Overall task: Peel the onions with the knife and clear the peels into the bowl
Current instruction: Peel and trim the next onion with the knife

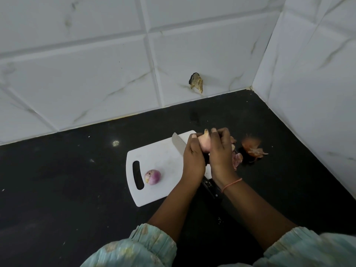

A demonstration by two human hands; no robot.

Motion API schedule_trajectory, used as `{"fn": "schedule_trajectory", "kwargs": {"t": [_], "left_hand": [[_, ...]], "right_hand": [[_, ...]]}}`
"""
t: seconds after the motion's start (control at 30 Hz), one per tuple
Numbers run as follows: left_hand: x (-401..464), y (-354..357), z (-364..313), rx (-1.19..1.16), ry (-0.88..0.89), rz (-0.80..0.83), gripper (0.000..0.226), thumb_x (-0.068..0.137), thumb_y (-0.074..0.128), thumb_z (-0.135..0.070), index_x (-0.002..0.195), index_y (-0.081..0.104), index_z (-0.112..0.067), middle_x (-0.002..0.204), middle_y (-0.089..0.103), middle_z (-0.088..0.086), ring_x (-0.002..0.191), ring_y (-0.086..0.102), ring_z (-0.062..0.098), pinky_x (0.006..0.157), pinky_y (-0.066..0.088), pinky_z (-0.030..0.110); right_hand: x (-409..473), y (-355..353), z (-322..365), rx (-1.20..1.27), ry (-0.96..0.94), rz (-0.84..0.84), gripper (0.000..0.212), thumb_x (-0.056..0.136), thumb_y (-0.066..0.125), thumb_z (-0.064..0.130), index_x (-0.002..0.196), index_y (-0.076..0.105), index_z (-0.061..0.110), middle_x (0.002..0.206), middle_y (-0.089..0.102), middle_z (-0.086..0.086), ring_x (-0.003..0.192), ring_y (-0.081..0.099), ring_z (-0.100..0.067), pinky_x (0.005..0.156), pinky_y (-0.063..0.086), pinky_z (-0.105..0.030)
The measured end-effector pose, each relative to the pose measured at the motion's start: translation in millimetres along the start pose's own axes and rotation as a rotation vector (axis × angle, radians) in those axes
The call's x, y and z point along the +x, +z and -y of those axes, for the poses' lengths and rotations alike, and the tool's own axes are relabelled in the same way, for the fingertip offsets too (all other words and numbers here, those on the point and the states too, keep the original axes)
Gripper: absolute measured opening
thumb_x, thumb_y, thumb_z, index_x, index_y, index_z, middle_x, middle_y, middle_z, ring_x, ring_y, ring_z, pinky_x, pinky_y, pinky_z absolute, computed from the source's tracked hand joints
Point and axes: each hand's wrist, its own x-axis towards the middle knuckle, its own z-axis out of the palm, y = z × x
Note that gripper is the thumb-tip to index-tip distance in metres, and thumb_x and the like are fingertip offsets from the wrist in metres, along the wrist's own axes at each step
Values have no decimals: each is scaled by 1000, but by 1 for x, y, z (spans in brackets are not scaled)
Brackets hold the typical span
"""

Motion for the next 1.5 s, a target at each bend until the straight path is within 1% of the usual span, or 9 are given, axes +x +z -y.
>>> {"fn": "schedule_trajectory", "kwargs": {"t": [0.1, 0.2, 0.37, 0.57, 0.8, 0.97, 1.13, 1.3, 1.5], "left_hand": [[-1, -3, 7, 27, -40, 111, 30, 106, 33, -44, 126, 45, -25, 117, 62, 1, 104, 66, 13, 85, 57, 27], [0, -10, 10, -27, -5, 143, 30, 103, 50, -29, 130, 37, -22, 120, 57, 1, 99, 67, 14, 75, 58, 24], [9, -41, 34, 170, -46, -65, 44, 94, 67, -18, 126, 37, -21, 116, 54, 2, 100, 64, 19, 85, 59, 36], [7, -63, 69, 302, 36, -164, 35, 98, 60, -22, 124, 38, -22, 113, 54, -5, 100, 56, 3, 73, 41, 1], [16, -61, 84, 460, 239, -170, 36, 99, 56, -28, 129, 39, -19, 123, 52, -1, 109, 54, 10, 96, 46, 23], [26, -67, 86, 639, 392, -85, 37, 98, 59, -28, 130, 46, -15, 131, 43, 0, 111, 46, 3, 91, 38, 8], [25, -74, 95, 592, 412, -59, 45, 92, 67, -14, 133, 50, -16, 132, 45, -5, 113, 47, 1, 95, 44, 12], [25, -75, 92, 543, 366, -57, 54, 84, 76, -13, 133, 54, -22, 130, 45, -12, 113, 42, -13, 94, 37, 3], [27, -77, 96, 495, 287, -75, 54, 84, 78, -20, 132, 56, -27, 130, 58, -16, 118, 54, -2, 98, 43, 13]], "right_hand": [[13, -6, -8, -148, 20, -46, 17, 102, 49, 23, 96, 51, 7, 91, 61, -6, 81, 63, -15, 64, 55, -26], [19, -14, -11, -318, 26, 11, 13, 100, 49, 13, 100, 60, 5, 90, 61, -3, 87, 64, -18, 74, 56, -27], [9, -34, -33, -696, -21, 266, 18, 94, 61, 15, 112, 58, 14, 104, 62, -1, 93, 62, -16, 79, 53, -31], [-24, -35, -63, -1223, -216, 579, 47, 89, 66, 37, 127, 47, 16, 123, 47, -6, 111, 52, -24, 87, 50, -38], [-22, -43, -51, -994, -78, 439, 24, 102, 45, 19, 124, 51, 12, 101, 61, -7, 87, 62, -20, 67, 46, -30], [-31, -60, -46, -704, 75, 293, 25, 101, 50, 25, 123, 48, 15, 94, 62, 0, 79, 61, -13, 64, 48, -28], [-38, -64, -47, -691, -4, 310, 26, 98, 57, 19, 122, 52, 10, 99, 61, 1, 84, 58, -7, 61, 41, -4], [-38, -63, -52, -776, -78, 346, 14, 99, 55, 23, 110, 49, 16, 90, 62, 1, 81, 63, -12, 59, 39, -15], [-33, -58, -47, -901, -79, 385, 14, 101, 49, 31, 107, 46, 18, 73, 54, 4, 62, 53, -6, 50, 32, -19]]}}
